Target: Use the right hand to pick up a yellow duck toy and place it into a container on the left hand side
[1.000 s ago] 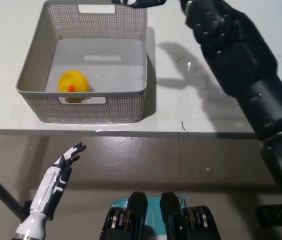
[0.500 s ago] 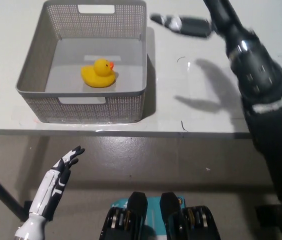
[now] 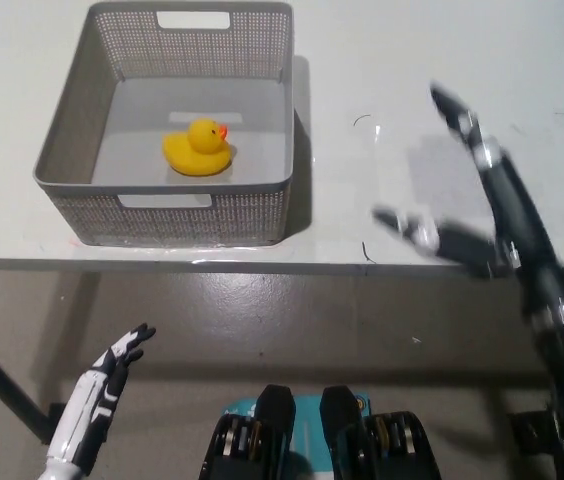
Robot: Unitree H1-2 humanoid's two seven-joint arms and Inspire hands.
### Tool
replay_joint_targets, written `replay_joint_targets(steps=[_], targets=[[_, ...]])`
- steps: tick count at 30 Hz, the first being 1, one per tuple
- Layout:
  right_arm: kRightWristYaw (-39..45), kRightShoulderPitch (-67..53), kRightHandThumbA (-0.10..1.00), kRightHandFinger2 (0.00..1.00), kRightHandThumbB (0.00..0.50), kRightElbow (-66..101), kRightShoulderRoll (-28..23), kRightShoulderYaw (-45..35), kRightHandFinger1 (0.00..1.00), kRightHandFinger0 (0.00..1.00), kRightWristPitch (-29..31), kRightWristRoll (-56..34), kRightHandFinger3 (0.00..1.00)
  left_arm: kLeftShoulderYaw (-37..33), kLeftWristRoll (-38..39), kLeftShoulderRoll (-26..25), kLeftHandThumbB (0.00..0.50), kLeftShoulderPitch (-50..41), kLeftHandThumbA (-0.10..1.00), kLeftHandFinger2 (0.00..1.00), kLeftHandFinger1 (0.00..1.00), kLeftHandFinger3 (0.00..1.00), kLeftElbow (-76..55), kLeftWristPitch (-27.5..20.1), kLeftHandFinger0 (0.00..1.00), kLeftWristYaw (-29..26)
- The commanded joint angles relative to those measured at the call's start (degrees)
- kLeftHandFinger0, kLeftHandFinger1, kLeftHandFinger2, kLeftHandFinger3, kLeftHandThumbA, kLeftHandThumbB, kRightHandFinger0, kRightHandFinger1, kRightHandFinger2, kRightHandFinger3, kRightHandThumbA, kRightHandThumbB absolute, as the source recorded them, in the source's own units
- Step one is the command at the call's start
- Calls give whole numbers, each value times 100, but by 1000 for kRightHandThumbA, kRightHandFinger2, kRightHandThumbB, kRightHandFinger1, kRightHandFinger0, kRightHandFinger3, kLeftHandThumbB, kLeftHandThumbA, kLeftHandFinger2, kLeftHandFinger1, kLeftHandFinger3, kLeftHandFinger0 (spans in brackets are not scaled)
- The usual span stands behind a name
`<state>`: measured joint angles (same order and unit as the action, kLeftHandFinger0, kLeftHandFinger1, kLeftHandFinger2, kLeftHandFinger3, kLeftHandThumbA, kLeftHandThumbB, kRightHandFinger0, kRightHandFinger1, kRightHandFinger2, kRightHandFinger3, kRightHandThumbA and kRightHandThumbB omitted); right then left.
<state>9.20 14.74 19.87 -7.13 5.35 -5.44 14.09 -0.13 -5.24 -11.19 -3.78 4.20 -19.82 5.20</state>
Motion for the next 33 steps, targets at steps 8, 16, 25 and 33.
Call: replay_joint_targets(steps=[8,16,25,33], targets=[[-44,-2150,1000,1000,339,592,188,583,1000,1000,2095,-1024,1000,207,118,-32,500,-25,1000,1000,1000,1000,-320,-196,1000,-144],[-71,-2661,1000,1000,300,-275,447,809,1000,1000,2830,-1172,1000,257,149,-24,500,-68,1000,1000,1000,1000,-277,-249,1000,-147],[-15,-2551,1000,1000,288,-1010,513,892,1000,1000,3181,-1241,1000,329,155,14,500,-42,1000,1000,1000,1000,-287,-238,1000,-135],[-123,-2581,1000,1000,284,-1033,439,752,1000,1000,3237,-1198,1000,240,227,115,500,60,1000,1000,1000,1000,-244,-174,1000,-58]])
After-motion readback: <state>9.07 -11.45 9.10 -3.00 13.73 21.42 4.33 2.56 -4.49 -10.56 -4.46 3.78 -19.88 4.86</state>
